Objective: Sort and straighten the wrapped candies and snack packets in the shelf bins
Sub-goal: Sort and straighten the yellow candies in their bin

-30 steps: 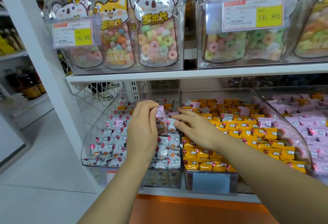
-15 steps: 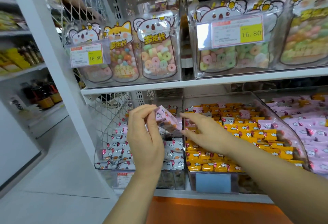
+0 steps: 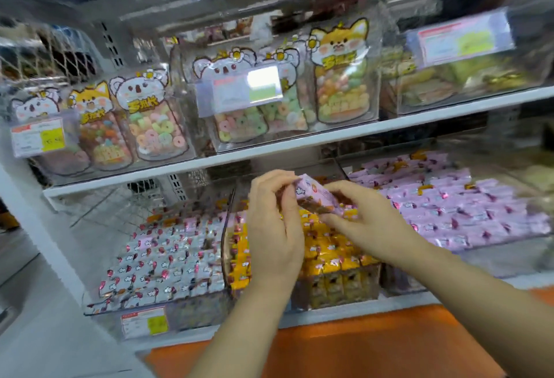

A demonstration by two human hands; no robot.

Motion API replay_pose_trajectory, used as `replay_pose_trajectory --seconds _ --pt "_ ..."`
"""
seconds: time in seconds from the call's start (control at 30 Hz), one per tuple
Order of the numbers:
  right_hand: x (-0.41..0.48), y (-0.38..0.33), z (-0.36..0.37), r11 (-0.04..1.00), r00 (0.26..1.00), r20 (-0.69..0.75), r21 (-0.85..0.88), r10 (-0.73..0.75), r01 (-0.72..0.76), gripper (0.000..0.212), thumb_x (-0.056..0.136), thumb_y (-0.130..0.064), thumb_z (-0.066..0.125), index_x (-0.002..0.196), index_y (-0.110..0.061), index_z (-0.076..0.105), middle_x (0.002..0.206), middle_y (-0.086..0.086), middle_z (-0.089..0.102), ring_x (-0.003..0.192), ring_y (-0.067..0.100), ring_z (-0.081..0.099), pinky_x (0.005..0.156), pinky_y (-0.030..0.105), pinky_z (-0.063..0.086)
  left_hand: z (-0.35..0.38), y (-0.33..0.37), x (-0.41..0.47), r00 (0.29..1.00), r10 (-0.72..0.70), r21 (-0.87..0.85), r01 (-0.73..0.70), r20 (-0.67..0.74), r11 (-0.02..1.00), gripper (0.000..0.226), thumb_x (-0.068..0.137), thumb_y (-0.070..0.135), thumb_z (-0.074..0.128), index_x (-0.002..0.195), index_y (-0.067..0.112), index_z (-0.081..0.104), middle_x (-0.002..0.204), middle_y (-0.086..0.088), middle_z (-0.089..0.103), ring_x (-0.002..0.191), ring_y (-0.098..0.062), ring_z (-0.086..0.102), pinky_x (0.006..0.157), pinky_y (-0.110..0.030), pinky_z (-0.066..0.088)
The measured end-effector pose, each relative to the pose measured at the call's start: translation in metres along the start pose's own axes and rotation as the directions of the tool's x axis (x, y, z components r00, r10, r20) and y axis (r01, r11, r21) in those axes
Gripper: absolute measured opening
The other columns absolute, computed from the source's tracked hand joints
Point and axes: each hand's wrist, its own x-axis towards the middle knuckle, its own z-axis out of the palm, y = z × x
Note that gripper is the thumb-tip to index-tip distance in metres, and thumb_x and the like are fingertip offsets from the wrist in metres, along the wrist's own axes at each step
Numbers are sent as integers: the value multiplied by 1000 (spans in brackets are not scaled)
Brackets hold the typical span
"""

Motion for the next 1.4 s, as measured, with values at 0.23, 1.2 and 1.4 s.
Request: replay_pose_trajectory --seconds 0.23,1.2,1.4 --pt "-28 50 -41 982 959 -224 -37 173 -186 35 84 -25 68 118 -21 60 99 -11 56 85 5 48 68 7 36 43 9 -17 949 -209 97 190 238 977 33 97 18 44 128 30 43 122 11 49 116 -4 49 99 -30 43" --pt "-66 182 -140 753 845 -521 -508 118 -418 35 70 -22 76 101 -10 66 80 10 45 75 33 49 52 27 29 233 0 3 556 -361 489 -96 749 867 33 95 24 46 126 24 57 127 0 60 110 -23 56 97 -40 44" --pt "-69 188 -137 798 841 -531 -461 103 -388 32 76 -24 72 104 -10 68 90 8 44 75 28 48 46 32 43 251 -21 9 452 -453 514 -15 768 857 27 94 28 53 119 24 63 124 3 63 109 -21 57 94 -37 48"
